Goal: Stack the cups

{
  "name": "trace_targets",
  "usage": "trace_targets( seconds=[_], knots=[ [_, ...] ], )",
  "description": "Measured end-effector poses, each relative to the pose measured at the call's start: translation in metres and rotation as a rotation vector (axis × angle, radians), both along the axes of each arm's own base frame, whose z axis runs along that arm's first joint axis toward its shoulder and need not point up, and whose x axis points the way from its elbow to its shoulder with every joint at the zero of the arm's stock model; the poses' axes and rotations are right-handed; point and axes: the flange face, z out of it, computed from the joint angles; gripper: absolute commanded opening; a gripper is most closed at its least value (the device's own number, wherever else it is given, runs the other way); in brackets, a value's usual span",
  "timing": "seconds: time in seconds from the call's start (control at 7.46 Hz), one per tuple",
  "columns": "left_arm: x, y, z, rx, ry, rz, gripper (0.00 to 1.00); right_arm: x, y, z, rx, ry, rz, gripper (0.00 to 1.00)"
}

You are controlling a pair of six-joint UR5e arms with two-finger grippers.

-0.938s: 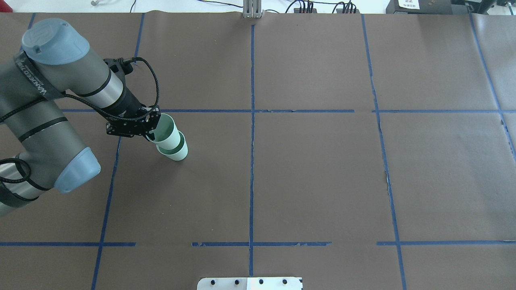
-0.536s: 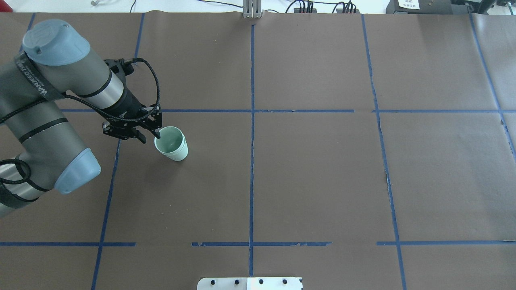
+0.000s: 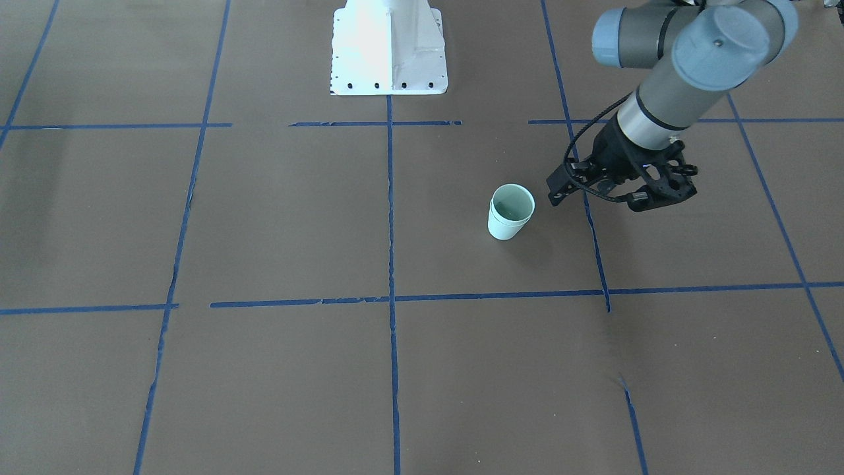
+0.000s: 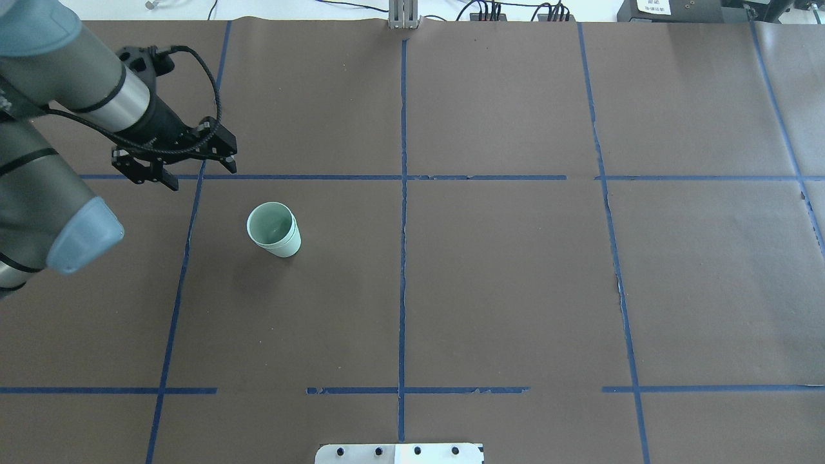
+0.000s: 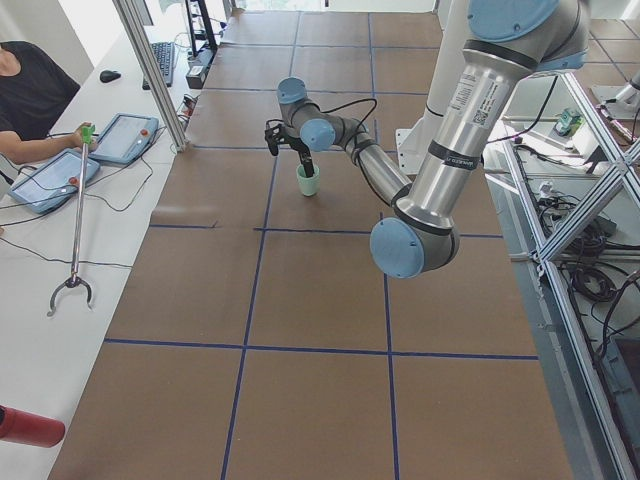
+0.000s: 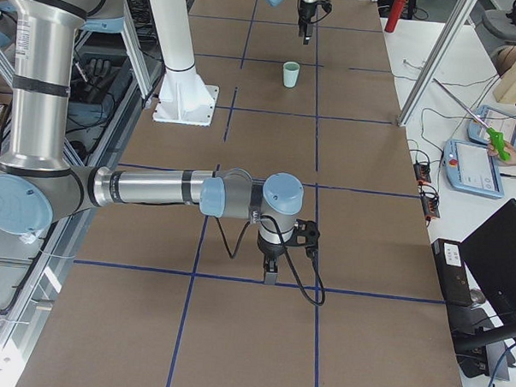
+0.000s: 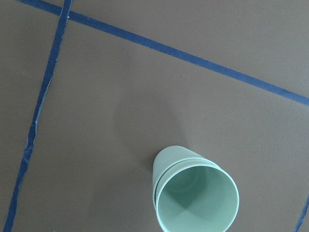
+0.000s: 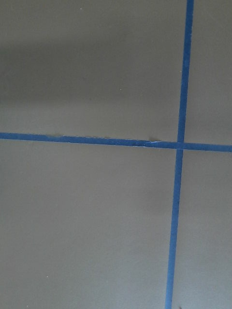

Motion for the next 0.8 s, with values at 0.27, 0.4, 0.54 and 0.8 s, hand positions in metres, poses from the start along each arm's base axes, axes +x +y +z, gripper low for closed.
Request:
trace_targets(
  seconds=[0.27,0.4,0.54,0.8],
  knots=[
    [-0.084,-0.040,0.027,0.136,-0.079,0.035,1.00,0.000,0.000,0.000,0.000,0.000,0.000,1.00],
    [-0.125,-0.051,0.056,0.194,-0.120,0.074,1.00,0.000,0.000,0.000,0.000,0.000,0.000,1.00],
    [-0.163,-0.061,0.089,0.240,-0.156,0.114,1.00,0.000,0.000,0.000,0.000,0.000,0.000,1.00],
    [-0.249,-0.075,0.166,0.311,-0.216,0.196,1.00,0.000,0.000,0.000,0.000,0.000,0.000,1.00]
  ],
)
